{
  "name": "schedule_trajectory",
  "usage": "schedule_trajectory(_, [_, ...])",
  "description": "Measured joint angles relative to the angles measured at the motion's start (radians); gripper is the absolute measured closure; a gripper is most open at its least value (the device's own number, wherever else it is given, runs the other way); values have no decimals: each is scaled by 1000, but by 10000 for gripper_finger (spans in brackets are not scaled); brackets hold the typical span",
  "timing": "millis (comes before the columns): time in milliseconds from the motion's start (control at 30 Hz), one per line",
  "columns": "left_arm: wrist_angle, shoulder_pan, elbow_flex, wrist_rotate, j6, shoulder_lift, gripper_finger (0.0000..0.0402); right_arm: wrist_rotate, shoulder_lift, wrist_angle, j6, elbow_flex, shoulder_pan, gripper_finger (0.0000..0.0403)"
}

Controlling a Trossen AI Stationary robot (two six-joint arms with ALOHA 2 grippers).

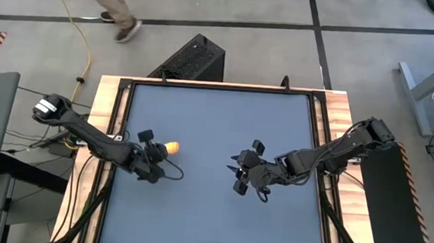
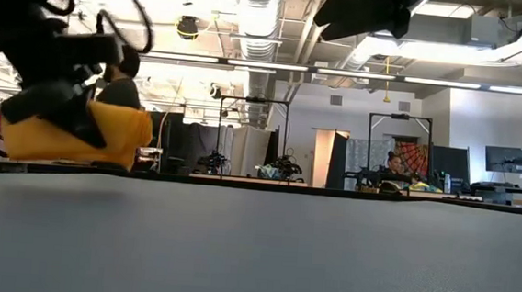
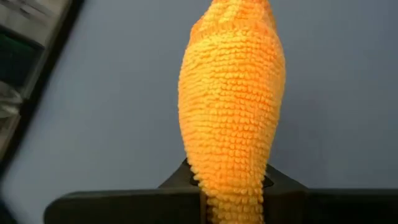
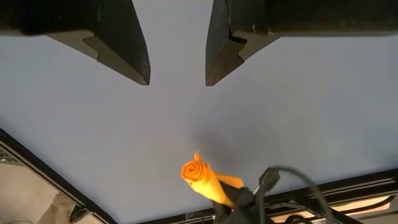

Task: Roll towel into tight, uniform cylinder
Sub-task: Roll the orange microfiber cloth

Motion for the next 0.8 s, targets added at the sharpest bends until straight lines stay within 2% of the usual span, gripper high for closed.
schedule_trajectory(67, [10, -33, 1, -27, -4, 51, 390, 0, 0, -1, 0, 0, 4, 223])
schedule_trajectory(400, [142, -157, 19, -19, -150, 320, 390, 0, 0, -5, 0, 0, 5, 223])
schedule_trajectory(500, [144, -178, 48, -19, -181, 353, 389, 0, 0, -5, 0, 0, 5, 223])
schedule_trajectory(700, [150, -169, 109, -4, -151, 357, 357, 0, 0, -5, 1, 0, 5, 223])
schedule_trajectory(800, [166, -151, 120, 52, -96, 356, 348, 0, 0, -4, 15, 0, 5, 223])
